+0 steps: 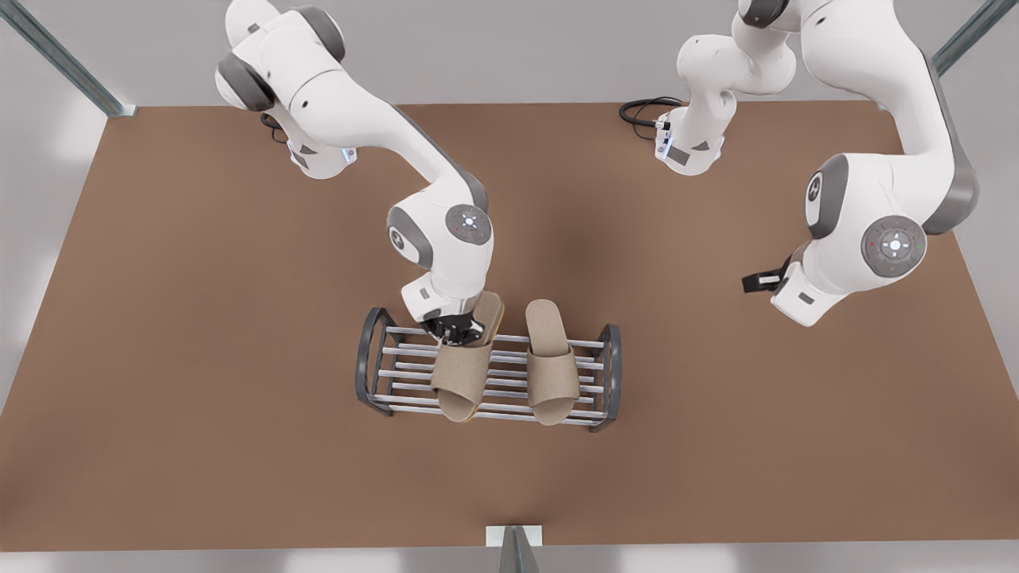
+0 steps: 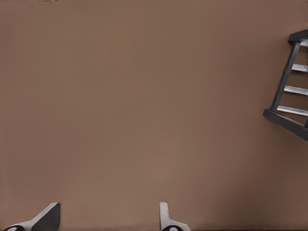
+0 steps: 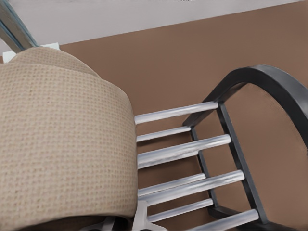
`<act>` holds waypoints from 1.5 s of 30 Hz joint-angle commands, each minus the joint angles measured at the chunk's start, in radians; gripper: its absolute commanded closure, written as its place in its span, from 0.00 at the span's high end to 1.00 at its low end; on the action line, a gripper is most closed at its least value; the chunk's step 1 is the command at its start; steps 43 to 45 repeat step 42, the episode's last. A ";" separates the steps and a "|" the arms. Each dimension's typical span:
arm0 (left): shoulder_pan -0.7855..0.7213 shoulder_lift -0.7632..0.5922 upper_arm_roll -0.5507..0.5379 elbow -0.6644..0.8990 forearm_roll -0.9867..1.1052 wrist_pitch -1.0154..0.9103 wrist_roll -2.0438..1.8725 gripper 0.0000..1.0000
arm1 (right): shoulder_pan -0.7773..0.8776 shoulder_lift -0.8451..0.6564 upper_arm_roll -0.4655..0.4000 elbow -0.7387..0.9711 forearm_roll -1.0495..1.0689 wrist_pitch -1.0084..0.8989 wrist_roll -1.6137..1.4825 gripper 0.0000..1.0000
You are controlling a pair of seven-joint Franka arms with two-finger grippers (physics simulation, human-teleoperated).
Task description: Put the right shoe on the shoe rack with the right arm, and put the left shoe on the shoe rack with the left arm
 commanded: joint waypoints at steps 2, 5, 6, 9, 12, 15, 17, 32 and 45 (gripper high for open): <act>0.000 -0.001 0.001 -0.001 0.000 -0.008 0.430 1.00 | 0.009 0.011 0.000 -0.008 -0.080 0.009 0.572 0.21; 0.000 -0.001 0.001 -0.005 0.000 -0.008 0.430 1.00 | 0.009 0.011 0.000 -0.039 -0.123 0.028 0.572 0.21; 0.000 -0.001 0.001 -0.005 0.000 -0.011 0.430 1.00 | 0.009 0.011 0.000 -0.051 -0.140 0.039 0.571 0.26; 0.000 -0.001 0.001 -0.005 0.000 -0.013 0.430 1.00 | 0.007 0.008 0.003 -0.077 -0.171 0.079 0.561 1.00; -0.001 -0.001 0.001 -0.005 0.000 -0.016 0.430 1.00 | 0.003 0.008 0.005 -0.086 -0.214 0.081 0.545 1.00; -0.009 -0.002 0.001 -0.005 0.000 -0.024 0.430 1.00 | -0.003 0.000 0.008 -0.134 -0.235 0.094 0.528 1.00; -0.011 -0.004 0.001 -0.005 0.000 -0.024 0.430 1.00 | -0.006 -0.038 0.013 -0.181 -0.231 0.093 0.520 1.00; -0.015 -0.096 -0.006 -0.007 -0.002 0.148 -0.078 1.00 | -0.586 -0.514 -0.003 -0.125 0.417 -0.548 -1.006 1.00; -0.014 -0.096 -0.013 -0.007 -0.003 0.137 -0.084 1.00 | -0.585 -0.374 0.002 -0.122 0.409 -0.528 -1.069 1.00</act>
